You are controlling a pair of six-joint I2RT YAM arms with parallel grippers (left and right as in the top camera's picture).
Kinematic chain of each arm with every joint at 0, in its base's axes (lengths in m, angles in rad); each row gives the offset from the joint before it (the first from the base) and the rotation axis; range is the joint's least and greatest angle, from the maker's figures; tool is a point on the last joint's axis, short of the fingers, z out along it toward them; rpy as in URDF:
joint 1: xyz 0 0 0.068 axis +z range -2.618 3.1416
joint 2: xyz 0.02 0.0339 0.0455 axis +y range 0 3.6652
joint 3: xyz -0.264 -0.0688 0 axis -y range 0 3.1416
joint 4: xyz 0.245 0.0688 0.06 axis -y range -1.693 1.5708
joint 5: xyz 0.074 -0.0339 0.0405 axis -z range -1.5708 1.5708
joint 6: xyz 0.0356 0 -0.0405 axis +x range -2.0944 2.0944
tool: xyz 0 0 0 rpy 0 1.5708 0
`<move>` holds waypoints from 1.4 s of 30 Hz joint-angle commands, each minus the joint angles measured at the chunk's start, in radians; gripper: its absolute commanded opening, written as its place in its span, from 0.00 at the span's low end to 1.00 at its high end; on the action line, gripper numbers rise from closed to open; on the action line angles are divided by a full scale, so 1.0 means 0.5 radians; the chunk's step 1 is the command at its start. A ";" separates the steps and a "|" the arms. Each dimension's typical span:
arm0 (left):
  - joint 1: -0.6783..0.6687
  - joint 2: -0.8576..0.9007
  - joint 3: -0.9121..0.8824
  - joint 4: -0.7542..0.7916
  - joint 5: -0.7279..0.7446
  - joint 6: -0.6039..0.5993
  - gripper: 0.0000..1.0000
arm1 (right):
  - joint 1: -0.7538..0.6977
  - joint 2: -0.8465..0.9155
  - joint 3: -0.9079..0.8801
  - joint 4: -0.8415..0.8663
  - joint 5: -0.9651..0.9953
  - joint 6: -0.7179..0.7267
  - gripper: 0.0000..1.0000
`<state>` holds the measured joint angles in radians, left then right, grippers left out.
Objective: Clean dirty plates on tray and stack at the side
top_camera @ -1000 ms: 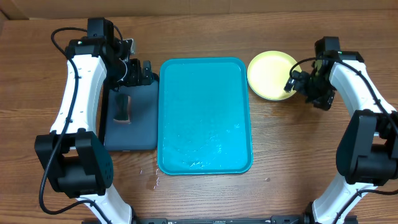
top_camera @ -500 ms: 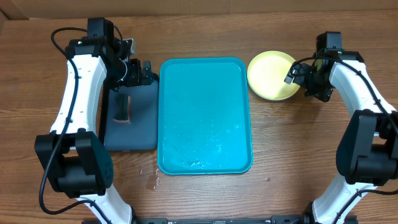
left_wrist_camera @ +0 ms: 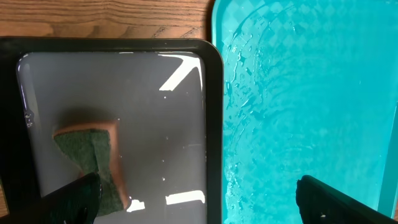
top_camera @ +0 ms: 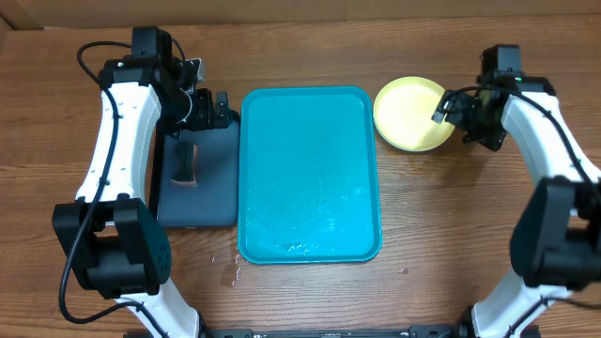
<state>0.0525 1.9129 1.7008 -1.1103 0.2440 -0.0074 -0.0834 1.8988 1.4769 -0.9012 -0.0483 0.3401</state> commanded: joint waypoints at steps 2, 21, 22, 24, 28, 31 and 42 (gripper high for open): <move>-0.001 -0.032 0.036 -0.001 0.030 0.015 1.00 | 0.008 -0.364 0.002 0.014 -0.011 0.002 1.00; -0.001 -0.032 0.036 -0.001 0.030 0.015 1.00 | 0.009 -1.326 0.002 0.012 -0.011 0.002 1.00; -0.001 -0.032 0.036 -0.001 0.030 0.015 1.00 | 0.009 -1.386 0.002 0.012 -0.011 0.002 1.00; -0.001 -0.032 0.036 -0.001 0.030 0.015 1.00 | 0.009 -1.521 0.002 0.012 -0.011 0.002 1.00; -0.001 -0.032 0.036 -0.001 0.030 0.015 1.00 | 0.009 -1.783 0.002 -0.052 -0.011 0.001 1.00; -0.001 -0.032 0.036 -0.001 0.030 0.015 1.00 | 0.009 -1.978 0.002 -0.126 0.015 0.000 1.00; -0.001 -0.032 0.036 -0.001 0.030 0.015 1.00 | 0.009 -2.613 0.002 -0.131 -0.077 0.002 1.00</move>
<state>0.0525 1.9129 1.7008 -1.1107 0.2443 -0.0074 -0.0834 0.6418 1.4769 -0.9684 -0.0643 0.3397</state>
